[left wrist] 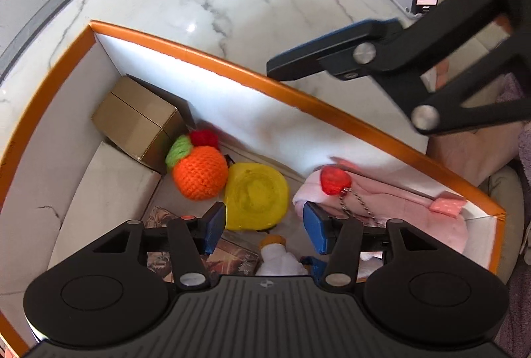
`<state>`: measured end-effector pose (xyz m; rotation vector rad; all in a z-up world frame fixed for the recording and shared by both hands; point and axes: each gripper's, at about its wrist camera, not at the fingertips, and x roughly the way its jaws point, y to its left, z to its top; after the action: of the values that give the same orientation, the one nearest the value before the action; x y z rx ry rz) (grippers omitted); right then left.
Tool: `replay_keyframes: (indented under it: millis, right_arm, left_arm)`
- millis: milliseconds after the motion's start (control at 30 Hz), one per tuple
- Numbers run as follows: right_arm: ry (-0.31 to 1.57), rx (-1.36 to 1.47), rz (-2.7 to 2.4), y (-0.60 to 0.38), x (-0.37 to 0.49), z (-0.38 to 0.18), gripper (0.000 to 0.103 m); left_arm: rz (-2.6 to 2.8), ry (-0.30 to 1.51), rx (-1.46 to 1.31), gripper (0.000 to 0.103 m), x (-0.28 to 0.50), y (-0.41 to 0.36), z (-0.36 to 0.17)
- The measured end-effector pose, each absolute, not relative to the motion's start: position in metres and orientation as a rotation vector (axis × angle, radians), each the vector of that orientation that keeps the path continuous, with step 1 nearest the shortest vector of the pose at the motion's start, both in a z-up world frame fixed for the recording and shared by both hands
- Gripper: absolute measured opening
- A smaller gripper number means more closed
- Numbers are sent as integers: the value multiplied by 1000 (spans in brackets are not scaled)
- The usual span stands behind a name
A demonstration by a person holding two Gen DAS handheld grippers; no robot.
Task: Organize objects
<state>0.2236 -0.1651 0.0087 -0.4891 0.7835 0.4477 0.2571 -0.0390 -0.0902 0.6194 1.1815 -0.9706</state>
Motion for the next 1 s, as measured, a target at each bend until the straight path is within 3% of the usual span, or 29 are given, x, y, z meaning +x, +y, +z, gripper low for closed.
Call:
replay_keyframes:
  millis: [700,833,1000]
  right_arm:
    - [716,-366,511,-148,114,73,61]
    - [687,-306,510,-146,85,80,65]
    - [671,-222,477,-145,53,79,72]
  left_arm:
    - [-630,767,373,69,125,7,48]
    - [-528,673,258,78,95,24,58]
    - [-326,621,198,83,59,36,58]
